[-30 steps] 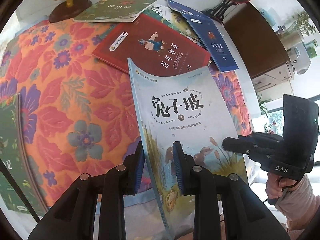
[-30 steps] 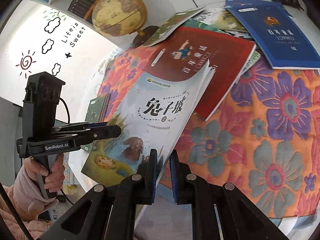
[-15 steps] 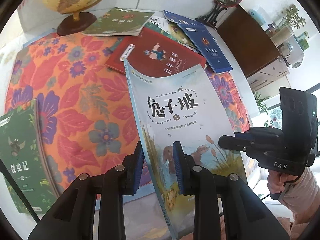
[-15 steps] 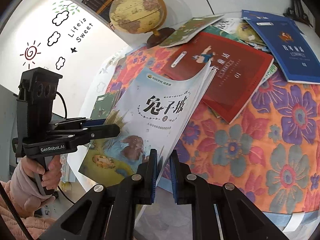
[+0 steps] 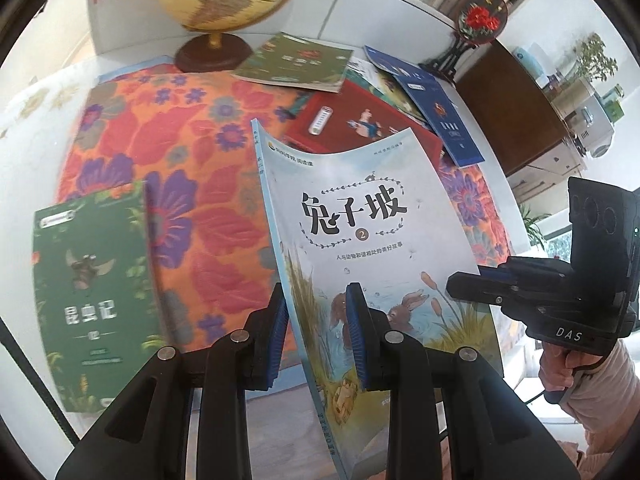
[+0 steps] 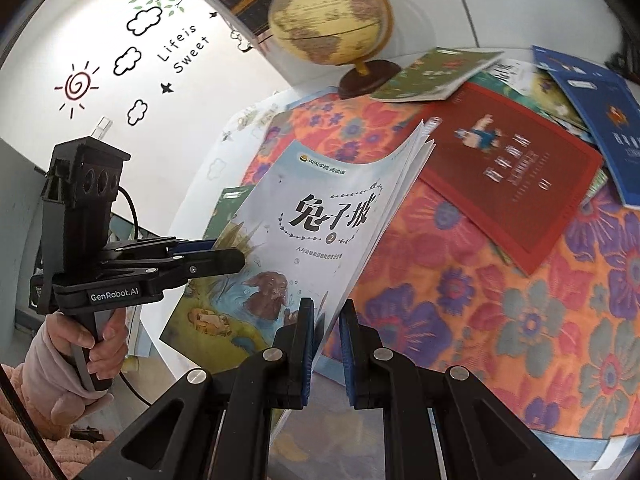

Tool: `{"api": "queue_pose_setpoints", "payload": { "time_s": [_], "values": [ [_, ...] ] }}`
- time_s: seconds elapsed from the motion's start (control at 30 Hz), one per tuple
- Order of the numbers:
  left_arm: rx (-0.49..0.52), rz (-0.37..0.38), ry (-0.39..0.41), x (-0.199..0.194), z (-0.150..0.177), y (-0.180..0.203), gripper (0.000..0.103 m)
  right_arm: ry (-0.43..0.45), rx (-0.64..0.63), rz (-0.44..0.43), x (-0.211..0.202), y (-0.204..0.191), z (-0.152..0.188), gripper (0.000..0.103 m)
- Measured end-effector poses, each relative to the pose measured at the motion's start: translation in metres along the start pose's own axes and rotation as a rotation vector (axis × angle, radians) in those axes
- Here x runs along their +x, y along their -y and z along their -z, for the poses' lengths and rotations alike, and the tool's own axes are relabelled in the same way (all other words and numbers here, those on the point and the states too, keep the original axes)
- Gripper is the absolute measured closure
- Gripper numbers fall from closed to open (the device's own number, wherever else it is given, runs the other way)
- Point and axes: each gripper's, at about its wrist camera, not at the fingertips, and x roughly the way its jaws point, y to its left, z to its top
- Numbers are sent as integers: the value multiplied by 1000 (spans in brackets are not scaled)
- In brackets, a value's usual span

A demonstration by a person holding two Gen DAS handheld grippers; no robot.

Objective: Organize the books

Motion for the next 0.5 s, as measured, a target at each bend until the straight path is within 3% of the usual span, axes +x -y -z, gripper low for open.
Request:
{"api": "queue_pose_setpoints", "payload": {
  "time_s": [0.5],
  "values": [
    [-53,-49,54,-44,20,-77,79,-12,-83,-31,56,-76,-20,91]
  ]
}}
